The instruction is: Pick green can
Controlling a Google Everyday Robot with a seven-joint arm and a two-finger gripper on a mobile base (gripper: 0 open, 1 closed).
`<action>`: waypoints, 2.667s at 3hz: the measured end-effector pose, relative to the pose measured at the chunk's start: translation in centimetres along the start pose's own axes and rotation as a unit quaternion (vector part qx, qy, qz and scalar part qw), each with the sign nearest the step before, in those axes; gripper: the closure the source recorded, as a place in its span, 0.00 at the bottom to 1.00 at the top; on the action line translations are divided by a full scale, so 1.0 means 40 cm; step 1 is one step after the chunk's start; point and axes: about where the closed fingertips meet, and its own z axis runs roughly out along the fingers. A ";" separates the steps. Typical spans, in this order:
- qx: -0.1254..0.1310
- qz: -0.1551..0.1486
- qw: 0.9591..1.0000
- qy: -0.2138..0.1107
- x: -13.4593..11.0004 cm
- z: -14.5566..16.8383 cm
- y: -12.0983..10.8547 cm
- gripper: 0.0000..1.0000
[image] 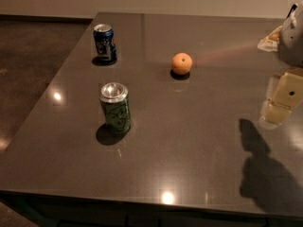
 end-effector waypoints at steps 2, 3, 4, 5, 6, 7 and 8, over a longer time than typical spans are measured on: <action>-0.010 -0.012 0.999 -0.032 -0.052 0.008 0.000 0.00; -0.027 -0.045 0.995 -0.089 -0.164 0.034 0.024 0.00; -0.045 -0.079 0.985 -0.149 -0.289 0.056 0.071 0.00; -0.068 -0.109 0.972 -0.195 -0.415 0.089 0.124 0.00; -0.093 -0.126 0.963 -0.218 -0.522 0.136 0.151 0.00; -0.121 -0.129 0.956 -0.236 -0.613 0.181 0.155 0.00; -0.145 -0.132 0.949 -0.246 -0.671 0.215 0.159 0.00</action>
Offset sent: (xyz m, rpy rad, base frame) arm 0.0144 0.0573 -0.0009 0.1639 0.0188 0.1271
